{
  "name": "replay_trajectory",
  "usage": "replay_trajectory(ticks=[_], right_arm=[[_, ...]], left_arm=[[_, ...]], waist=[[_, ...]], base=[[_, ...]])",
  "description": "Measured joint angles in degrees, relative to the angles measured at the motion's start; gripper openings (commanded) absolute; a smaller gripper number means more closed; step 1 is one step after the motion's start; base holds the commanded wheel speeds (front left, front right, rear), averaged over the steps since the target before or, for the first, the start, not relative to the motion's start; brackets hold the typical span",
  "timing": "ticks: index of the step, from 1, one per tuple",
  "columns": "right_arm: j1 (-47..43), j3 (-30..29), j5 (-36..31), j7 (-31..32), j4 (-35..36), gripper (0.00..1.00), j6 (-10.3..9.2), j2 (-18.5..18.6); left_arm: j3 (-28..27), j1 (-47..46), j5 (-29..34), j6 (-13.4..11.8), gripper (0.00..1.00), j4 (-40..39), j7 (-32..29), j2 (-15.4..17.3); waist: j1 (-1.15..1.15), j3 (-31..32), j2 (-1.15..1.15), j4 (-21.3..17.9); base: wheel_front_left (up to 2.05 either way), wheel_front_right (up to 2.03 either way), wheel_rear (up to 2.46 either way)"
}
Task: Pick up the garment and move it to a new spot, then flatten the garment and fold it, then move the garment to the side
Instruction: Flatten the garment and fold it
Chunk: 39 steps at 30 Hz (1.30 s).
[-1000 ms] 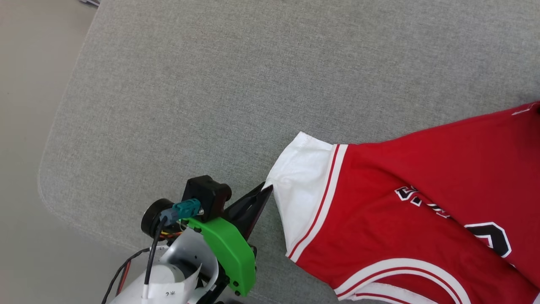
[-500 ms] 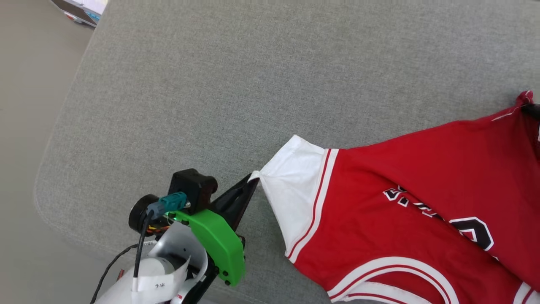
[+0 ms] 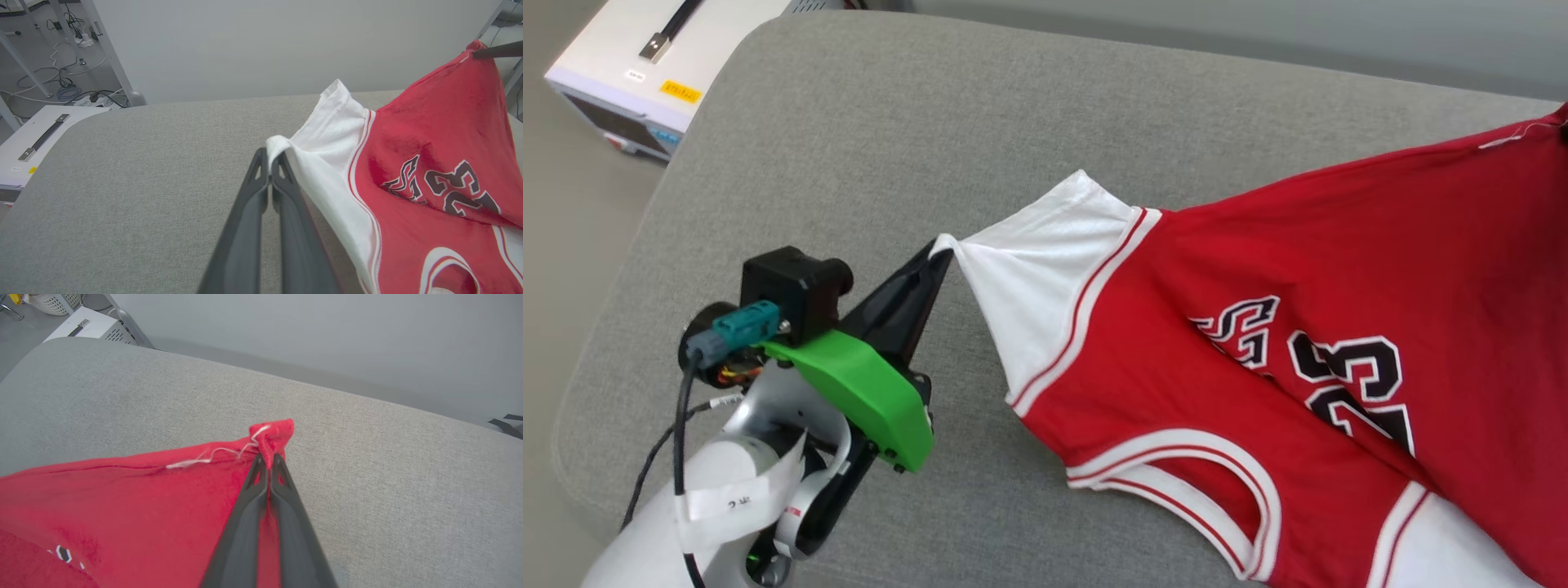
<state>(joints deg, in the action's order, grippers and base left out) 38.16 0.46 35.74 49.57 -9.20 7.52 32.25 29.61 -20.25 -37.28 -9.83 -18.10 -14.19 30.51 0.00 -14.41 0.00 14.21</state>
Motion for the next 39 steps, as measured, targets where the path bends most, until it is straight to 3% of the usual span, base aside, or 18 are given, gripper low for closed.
replay_trajectory(ticks=[13,26,32,39], right_arm=[[-3.1,-3.6,2.0,-2.7,12.9,0.0,0.01,0.1],[-3.2,-7.1,2.2,-8.3,19.4,0.0,0.01,-0.8],[-1.3,-8.6,1.5,-10.1,21.0,0.0,0.01,-1.9],[3.5,-9.2,0.1,-12.1,21.2,0.0,0.01,-2.8]], left_arm=[[-8.6,-7.1,-0.8,-2.8,0.0,-4.4,0.1,2.3],[-12.5,-17.8,3.0,-4.0,0.0,-6.6,1.1,4.7],[-12.2,-25.8,5.1,-1.7,0.0,-5.2,0.1,6.6],[-11.7,-36.7,6.3,3.1,0.0,0.6,-2.6,9.3]], waist=[[-0.01,6.3,0.0,-7.2],[-0.01,7.9,0.0,-11.6],[-0.01,5.8,0.0,-12.1],[-0.01,1.7,0.0,-12.7]], base=[[0.0,0.0,0.0],[0.0,0.0,0.0],[0.0,0.0,0.0],[0.0,0.0,0.0]])
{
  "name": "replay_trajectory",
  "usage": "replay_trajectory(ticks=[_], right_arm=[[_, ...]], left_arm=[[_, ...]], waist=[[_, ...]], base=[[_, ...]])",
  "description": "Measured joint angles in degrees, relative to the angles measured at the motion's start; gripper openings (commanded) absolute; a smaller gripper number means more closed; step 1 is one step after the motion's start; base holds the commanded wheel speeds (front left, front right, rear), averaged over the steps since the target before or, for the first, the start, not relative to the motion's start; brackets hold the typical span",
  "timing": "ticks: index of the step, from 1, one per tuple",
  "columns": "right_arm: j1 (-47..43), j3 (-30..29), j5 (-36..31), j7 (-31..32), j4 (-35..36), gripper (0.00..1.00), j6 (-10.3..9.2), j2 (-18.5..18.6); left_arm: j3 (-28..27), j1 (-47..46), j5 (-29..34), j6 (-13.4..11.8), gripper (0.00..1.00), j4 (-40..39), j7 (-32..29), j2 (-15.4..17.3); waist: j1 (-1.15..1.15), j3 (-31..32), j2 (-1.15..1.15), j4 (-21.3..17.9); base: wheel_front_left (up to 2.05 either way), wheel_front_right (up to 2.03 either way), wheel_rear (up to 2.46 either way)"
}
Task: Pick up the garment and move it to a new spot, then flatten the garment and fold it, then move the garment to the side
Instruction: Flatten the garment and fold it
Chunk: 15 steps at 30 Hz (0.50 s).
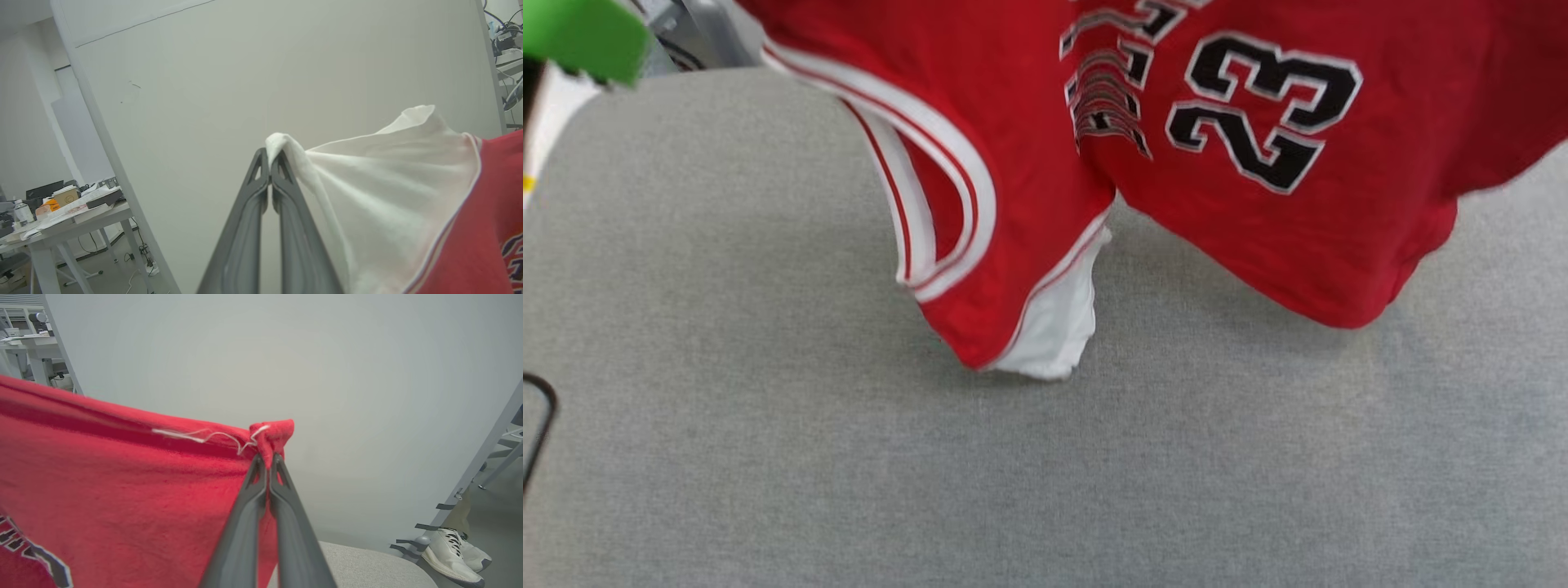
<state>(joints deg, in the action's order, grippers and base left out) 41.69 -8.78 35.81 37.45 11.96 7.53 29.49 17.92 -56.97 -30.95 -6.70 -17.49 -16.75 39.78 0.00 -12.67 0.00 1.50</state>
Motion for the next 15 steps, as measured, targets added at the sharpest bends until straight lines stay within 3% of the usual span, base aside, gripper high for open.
replay_trajectory(ticks=[7,15], right_arm=[[10.8,1.8,-3.4,-3.7,-5.6,0.0,0.02,-0.2],[30.5,5.3,-8.7,-9.8,-19.1,0.0,0.08,-0.7]], left_arm=[[2.1,-14.5,0.8,6.1,0.0,10.5,-3.1,1.0],[5.8,-39.6,7.0,11.5,0.0,28.1,-0.4,-3.5]], waist=[[0.0,-6.1,0.0,-0.7],[0.01,-15.1,0.0,-1.4]], base=[[0.0,0.0,0.0],[0.0,0.0,0.0]])
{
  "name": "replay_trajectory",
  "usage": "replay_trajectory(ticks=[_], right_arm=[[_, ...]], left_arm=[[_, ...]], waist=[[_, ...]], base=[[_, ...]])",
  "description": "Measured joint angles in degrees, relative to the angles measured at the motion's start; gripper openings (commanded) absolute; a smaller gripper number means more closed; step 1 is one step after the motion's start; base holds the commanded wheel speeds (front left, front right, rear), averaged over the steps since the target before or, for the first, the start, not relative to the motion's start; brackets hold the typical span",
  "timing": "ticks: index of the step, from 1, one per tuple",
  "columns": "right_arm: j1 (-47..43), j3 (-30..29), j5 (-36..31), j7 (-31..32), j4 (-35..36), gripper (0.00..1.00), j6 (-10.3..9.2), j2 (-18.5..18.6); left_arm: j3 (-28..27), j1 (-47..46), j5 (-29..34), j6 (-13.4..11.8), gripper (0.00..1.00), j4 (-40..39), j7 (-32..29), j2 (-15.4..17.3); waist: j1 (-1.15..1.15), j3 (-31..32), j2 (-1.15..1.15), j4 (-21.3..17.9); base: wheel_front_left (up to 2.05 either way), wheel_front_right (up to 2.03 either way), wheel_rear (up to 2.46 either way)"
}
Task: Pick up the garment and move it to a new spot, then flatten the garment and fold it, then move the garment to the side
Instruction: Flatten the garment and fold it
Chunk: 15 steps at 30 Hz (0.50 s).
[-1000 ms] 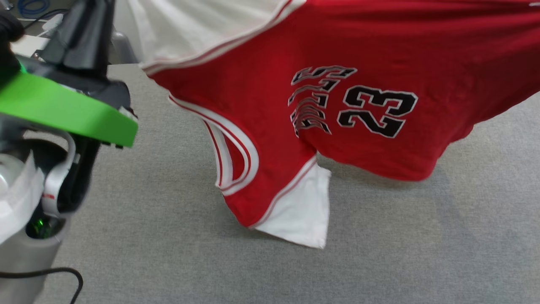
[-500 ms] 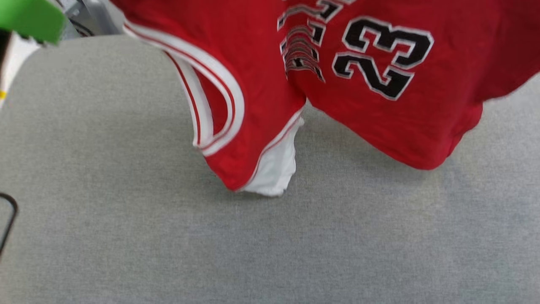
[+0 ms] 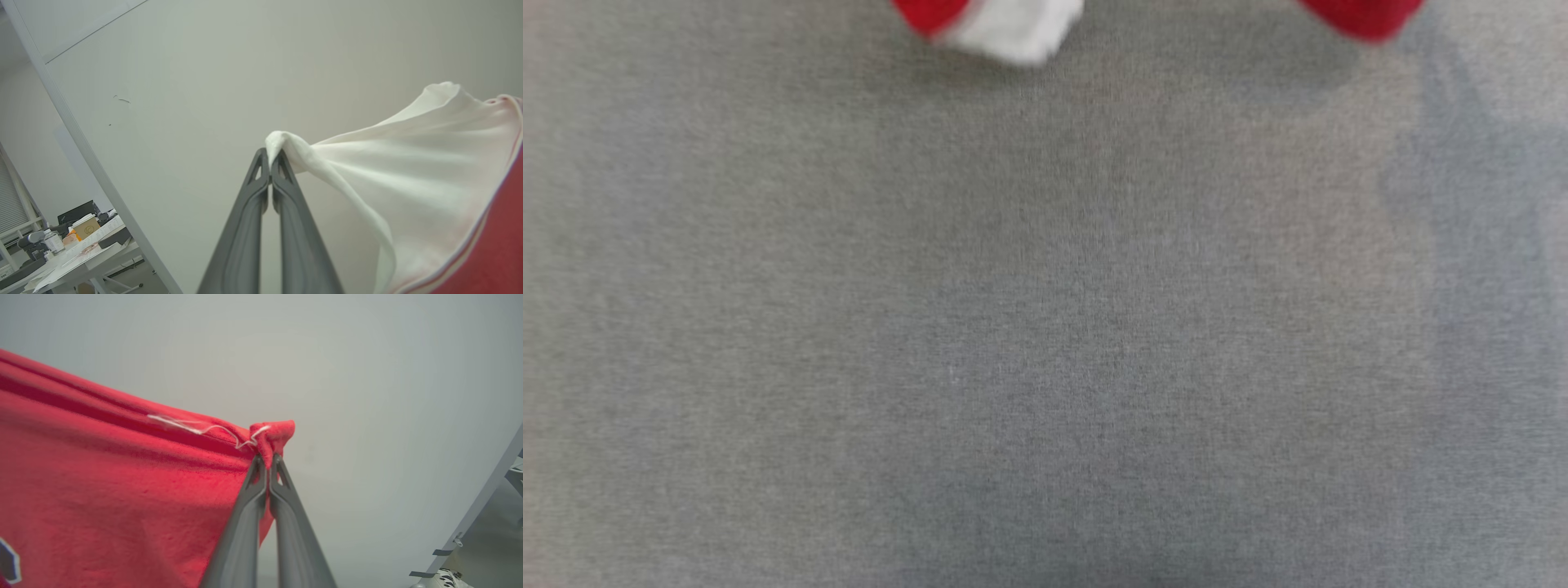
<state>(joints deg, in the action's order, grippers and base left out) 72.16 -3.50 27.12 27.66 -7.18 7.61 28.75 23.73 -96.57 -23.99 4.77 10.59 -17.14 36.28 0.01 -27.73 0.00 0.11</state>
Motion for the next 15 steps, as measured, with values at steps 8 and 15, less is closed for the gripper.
replay_trajectory(ticks=[8,15], right_arm=[[17.5,1.8,-8.4,-11.0,-16.3,0.0,0.01,-3.7],[23.0,0.5,-9.7,-20.1,-25.3,0.0,-0.01,-9.3]], left_arm=[[3.2,-18.3,6.6,1.1,0.0,19.8,12.2,-5.8],[5.7,-20.2,9.0,1.3,0.0,31.2,22.8,-8.1]], waist=[[0.01,-9.2,0.0,-0.9],[0.01,-14.3,0.0,-1.2]], base=[[0.0,0.0,0.0],[0.0,0.0,0.0]])
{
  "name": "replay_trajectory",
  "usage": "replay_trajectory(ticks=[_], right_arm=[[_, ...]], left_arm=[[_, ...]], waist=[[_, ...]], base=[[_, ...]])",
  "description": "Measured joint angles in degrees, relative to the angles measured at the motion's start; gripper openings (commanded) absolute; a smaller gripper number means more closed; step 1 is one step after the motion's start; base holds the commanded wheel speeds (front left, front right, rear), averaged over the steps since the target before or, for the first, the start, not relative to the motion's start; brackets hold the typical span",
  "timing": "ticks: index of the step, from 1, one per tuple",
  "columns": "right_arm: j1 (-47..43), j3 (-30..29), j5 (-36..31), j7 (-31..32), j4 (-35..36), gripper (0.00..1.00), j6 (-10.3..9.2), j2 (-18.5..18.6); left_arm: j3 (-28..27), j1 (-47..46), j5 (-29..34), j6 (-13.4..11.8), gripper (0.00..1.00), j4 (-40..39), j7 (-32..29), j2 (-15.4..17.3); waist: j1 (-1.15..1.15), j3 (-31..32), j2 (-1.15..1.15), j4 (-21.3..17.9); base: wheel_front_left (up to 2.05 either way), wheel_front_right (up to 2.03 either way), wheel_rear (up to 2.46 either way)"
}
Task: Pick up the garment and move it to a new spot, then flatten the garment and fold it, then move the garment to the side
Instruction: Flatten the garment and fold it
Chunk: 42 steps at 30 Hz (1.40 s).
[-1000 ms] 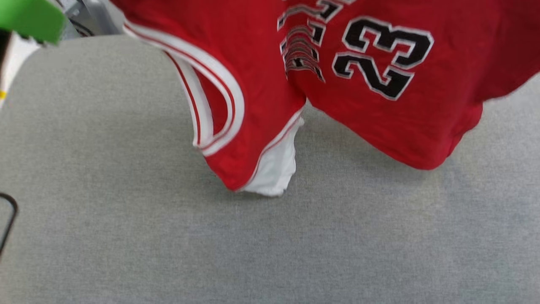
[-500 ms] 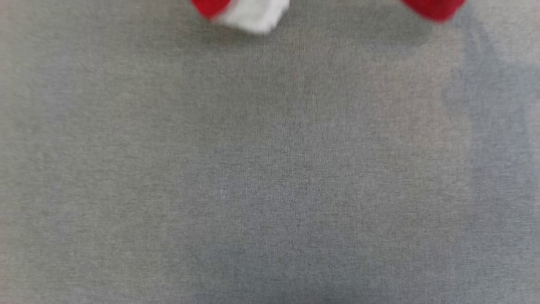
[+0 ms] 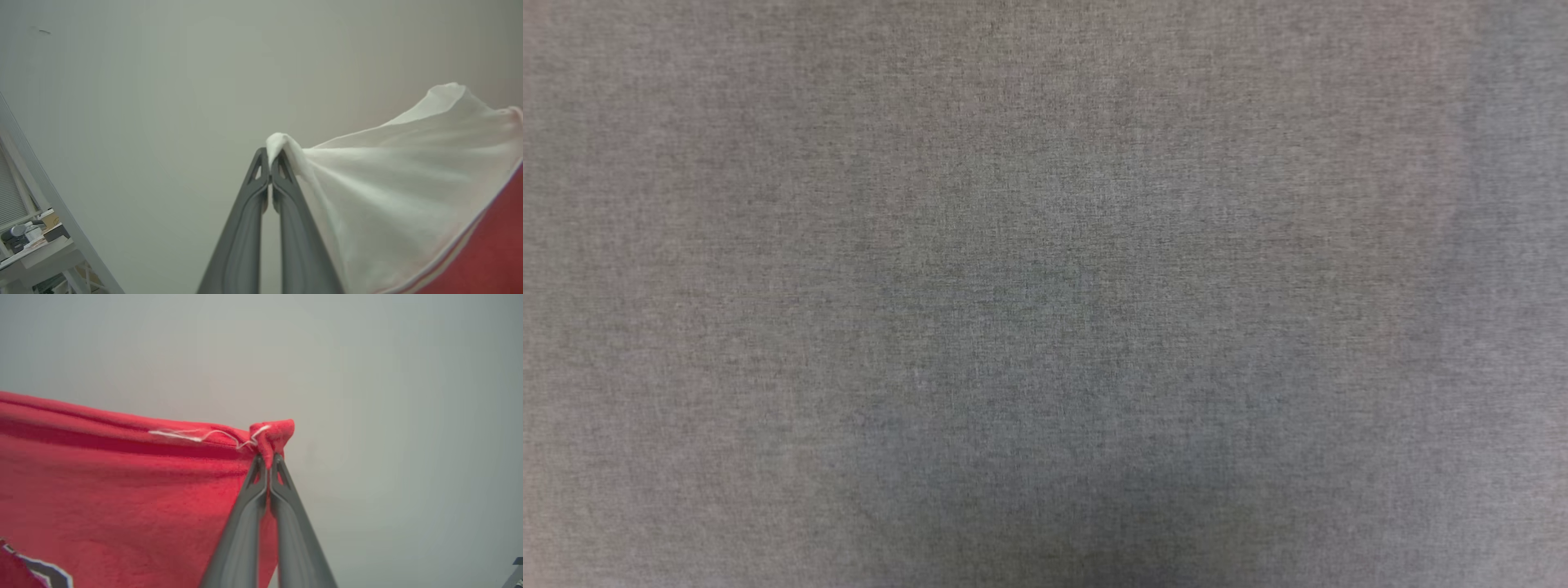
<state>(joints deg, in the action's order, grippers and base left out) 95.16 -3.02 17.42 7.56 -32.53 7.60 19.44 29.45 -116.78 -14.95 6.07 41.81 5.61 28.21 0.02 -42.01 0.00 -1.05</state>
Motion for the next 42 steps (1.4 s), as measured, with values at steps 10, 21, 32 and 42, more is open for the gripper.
replay_trajectory(ticks=[10,21,32,42], right_arm=[[-11.0,7.9,4.7,-6.9,-5.0,0.0,-0.05,-2.0],[-31.1,16.7,13.4,-10.3,-6.4,0.0,-0.07,-1.7],[-52.4,23.1,24.2,-7.1,-4.9,0.0,-0.07,2.9],[-64.4,23.5,31.7,-4.2,-2.7,0.0,-0.07,5.6]], left_arm=[[1.6,18.6,-5.0,0.3,0.0,5.5,8.4,-5.9],[0.4,48.1,-8.7,-0.9,0.0,-1.0,9.1,-11.1],[0.6,73.6,-10.2,-1.3,0.0,-3.0,9.0,-10.5],[1.6,86.5,-11.9,-1.3,0.0,-7.4,8.4,-5.7]], waist=[[-0.01,0.9,0.0,2.0],[-0.02,8.6,0.0,3.3],[-0.02,19.7,0.0,4.3],[-0.02,28.7,0.0,5.1]], base=[[0.0,0.0,0.0],[0.0,0.0,0.0],[0.0,0.0,0.0],[0.0,0.0,0.0]])
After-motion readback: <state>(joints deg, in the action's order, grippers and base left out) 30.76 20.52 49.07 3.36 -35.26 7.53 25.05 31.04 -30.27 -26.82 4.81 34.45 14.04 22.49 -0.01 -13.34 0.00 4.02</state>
